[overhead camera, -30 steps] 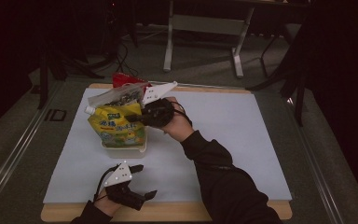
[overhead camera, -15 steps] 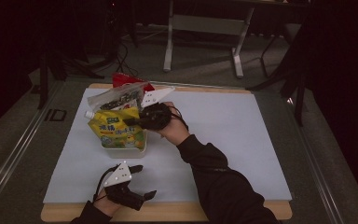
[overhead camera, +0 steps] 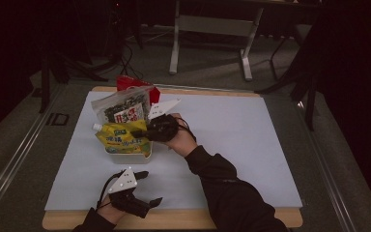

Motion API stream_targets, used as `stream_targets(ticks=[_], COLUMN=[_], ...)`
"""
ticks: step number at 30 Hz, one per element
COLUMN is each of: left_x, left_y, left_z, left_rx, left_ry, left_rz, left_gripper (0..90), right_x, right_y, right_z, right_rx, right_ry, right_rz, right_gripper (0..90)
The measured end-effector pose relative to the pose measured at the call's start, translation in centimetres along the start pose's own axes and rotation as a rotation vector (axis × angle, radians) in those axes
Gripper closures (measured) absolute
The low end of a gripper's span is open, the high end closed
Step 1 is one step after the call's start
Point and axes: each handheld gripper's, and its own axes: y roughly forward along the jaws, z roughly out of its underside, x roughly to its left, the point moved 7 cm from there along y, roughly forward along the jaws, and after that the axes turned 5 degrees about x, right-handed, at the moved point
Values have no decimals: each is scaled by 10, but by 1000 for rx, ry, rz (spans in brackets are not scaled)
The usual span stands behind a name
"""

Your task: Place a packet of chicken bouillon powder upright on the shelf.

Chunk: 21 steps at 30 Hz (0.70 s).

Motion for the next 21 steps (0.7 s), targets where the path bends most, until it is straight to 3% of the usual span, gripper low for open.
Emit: stream_targets(ticks=[15,21], left_x=[-1,0], left_y=[1,1], left_z=[-1,-1], left_rx=[0,-4], left_ry=[5,4], left_rz=[5,4], left_gripper=[10,10], right_x=[-4,-7], right_y=[4,1], right_z=[12,14], right_rx=[29,32], right_ry=[-1,15], right_rz=[20,37], right_gripper=[889,742])
